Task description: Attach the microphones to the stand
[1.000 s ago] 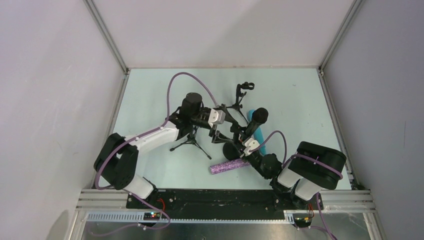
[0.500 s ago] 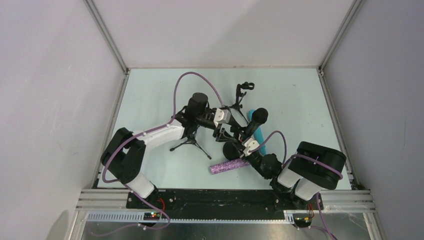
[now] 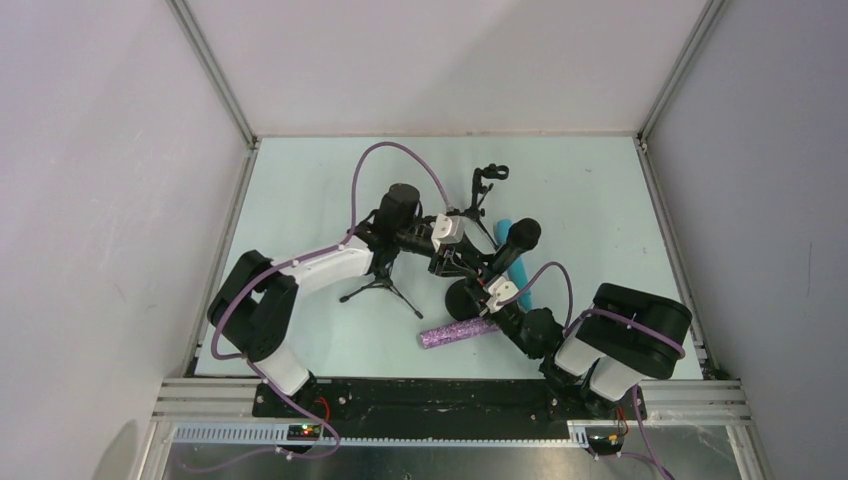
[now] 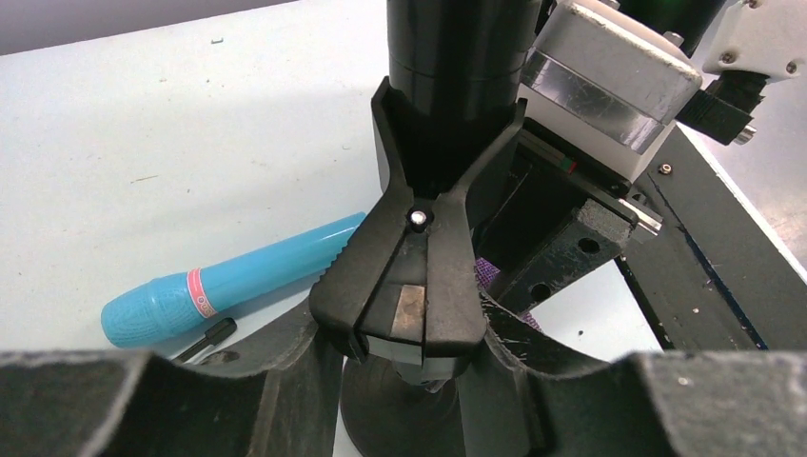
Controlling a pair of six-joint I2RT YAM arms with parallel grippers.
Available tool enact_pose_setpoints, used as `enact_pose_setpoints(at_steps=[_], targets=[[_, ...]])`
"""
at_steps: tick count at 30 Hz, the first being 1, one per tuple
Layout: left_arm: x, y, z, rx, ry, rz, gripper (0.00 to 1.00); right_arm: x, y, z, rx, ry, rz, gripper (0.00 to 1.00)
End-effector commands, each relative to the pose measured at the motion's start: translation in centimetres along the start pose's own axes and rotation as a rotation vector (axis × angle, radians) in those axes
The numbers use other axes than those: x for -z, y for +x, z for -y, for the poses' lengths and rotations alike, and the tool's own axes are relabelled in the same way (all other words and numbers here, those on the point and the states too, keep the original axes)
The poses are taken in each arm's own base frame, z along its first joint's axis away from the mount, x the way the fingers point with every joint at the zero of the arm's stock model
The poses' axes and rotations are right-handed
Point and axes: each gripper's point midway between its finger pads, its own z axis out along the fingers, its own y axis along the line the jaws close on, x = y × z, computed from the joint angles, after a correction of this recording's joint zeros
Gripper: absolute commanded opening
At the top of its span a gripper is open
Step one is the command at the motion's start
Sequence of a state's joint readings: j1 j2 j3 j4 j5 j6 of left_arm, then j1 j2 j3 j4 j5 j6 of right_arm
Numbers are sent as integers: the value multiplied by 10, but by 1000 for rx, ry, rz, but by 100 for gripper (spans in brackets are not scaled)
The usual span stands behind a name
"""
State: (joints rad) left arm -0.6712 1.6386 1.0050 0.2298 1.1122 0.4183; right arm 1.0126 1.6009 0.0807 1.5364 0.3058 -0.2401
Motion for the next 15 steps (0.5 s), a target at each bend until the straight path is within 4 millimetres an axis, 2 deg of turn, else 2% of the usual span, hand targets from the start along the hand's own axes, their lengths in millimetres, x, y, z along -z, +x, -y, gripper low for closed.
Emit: enact_pose_setpoints(at_steps=[1,3,4,15], targets=[[-4,-18,-3,-56,12,30,13,10,23,-15,61,-76,-73,0],[-4,-18,-4,-58,12,31,2,9,23,-14,63,-68,-73,0],[-4,-18,-4,-58,13,31,1,9,23,-13,65,-61,-73,0],[-2,-18,-7,-95,-20,19,0,7,17,-7,72,-6,-62,17]])
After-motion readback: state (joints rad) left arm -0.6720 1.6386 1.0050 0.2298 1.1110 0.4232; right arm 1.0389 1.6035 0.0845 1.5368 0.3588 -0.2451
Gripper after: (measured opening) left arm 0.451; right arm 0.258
